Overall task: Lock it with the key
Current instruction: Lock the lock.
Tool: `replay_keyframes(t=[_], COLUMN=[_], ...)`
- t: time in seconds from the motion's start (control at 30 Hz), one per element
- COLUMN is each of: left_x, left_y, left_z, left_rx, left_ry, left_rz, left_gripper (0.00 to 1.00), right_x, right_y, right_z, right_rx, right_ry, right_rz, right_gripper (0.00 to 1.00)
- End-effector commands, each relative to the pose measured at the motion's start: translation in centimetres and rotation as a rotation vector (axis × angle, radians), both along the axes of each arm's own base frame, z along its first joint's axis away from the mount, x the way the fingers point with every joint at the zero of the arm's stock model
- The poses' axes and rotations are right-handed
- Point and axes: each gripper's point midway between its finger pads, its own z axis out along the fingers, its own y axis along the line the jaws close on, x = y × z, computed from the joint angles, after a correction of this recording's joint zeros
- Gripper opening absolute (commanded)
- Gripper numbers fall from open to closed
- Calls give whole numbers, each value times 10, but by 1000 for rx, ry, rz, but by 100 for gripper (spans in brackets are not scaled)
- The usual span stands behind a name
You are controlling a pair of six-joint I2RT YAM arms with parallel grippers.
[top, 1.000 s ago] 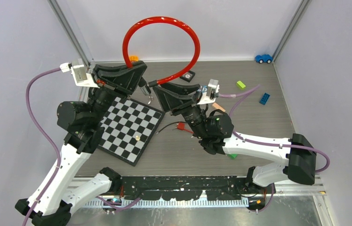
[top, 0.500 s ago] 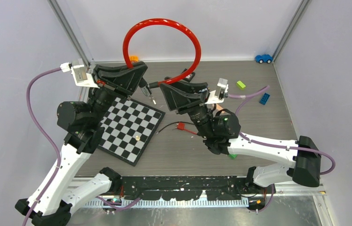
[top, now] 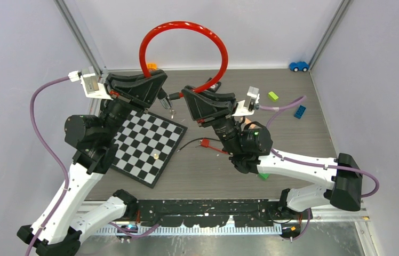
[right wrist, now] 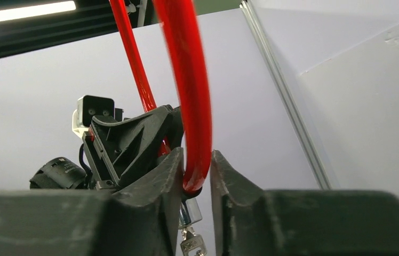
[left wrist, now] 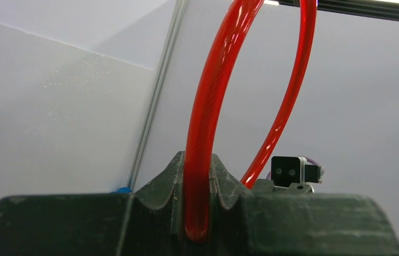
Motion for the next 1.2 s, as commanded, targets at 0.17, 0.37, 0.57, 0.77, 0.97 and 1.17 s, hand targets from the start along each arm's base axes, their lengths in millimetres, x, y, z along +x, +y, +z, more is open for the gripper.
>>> replay_keyframes(t=[0.17, 0.37, 0.57, 0.77, 0.97, 1.17], left_x=[-25, -25, -28, -31, -32, -34], left_y=[14, 14, 13, 15, 16, 17], left_z=[30, 29, 32, 36, 38, 41], left_rx=[-68, -61, -61, -74, -96, -105], left_ry=[-105, -101, -108, -114, -115, -121], left_rz=[-6, -6, -17, -23, -31, -33], left_gripper=[0, 0, 0, 0, 0, 0], right_x=[-4, -4, -7, -3, 3, 12], right_y=[-8, -4, 15, 25, 31, 36], right_z=[21, 21, 7, -7, -17, -36], right_rx=[59, 33, -44, -44, -5, 9], right_ry=[-20, -5, -32, -26, 11, 50], right_rz=[9, 19, 50, 51, 69, 56], right_gripper=[1, 1, 1, 1, 1, 1])
